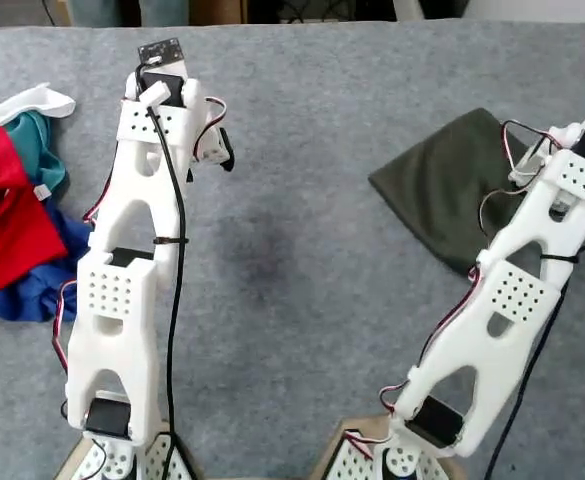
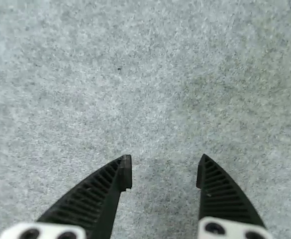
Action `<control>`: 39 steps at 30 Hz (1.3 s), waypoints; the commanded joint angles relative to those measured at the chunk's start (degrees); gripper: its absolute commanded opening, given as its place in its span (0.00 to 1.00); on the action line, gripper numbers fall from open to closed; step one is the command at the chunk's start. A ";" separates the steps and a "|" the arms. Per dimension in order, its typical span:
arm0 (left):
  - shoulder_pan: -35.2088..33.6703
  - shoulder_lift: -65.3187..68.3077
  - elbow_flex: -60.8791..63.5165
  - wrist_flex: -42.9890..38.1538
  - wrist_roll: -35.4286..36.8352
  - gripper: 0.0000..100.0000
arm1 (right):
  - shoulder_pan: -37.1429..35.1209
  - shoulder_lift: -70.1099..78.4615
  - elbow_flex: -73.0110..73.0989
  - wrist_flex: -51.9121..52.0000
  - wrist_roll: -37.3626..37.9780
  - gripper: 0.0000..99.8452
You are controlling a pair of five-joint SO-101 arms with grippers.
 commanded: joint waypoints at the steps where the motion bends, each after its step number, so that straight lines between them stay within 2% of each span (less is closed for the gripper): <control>1: -0.92 -1.67 -0.48 0.62 -0.62 0.23 | -0.88 -0.84 -6.29 1.23 0.44 0.48; 4: -1.98 -2.02 -0.48 0.62 -0.62 0.23 | -0.97 -0.92 -10.77 2.99 0.44 0.45; 6: -3.30 -3.87 0.04 0.62 -0.70 0.23 | -1.41 -2.51 -9.89 3.43 0.44 0.38; 11: -6.55 -9.14 0.22 0.62 -2.99 0.23 | -2.46 -5.93 -7.52 3.25 0.44 0.04; 12: -6.81 -10.02 0.57 0.70 -4.13 0.23 | -2.64 -5.85 -7.52 3.16 0.44 0.01; 15: -7.43 -12.75 5.23 0.70 -5.89 0.23 | -2.46 -3.38 -7.43 2.90 0.09 0.06; 19: -7.43 -18.46 14.37 0.70 -9.67 0.22 | -0.62 1.45 -8.04 2.73 0.35 0.02; 26: -10.59 -29.36 25.54 0.62 -13.36 0.22 | 0.97 8.40 -8.04 -0.79 0.44 0.02; 33: -18.42 -38.42 32.13 0.62 -15.47 0.23 | -2.29 3.03 -10.42 3.34 0.35 0.02; 39: -29.23 -48.70 39.25 0.62 -20.57 0.23 | -3.78 -8.04 -9.80 3.60 0.26 0.02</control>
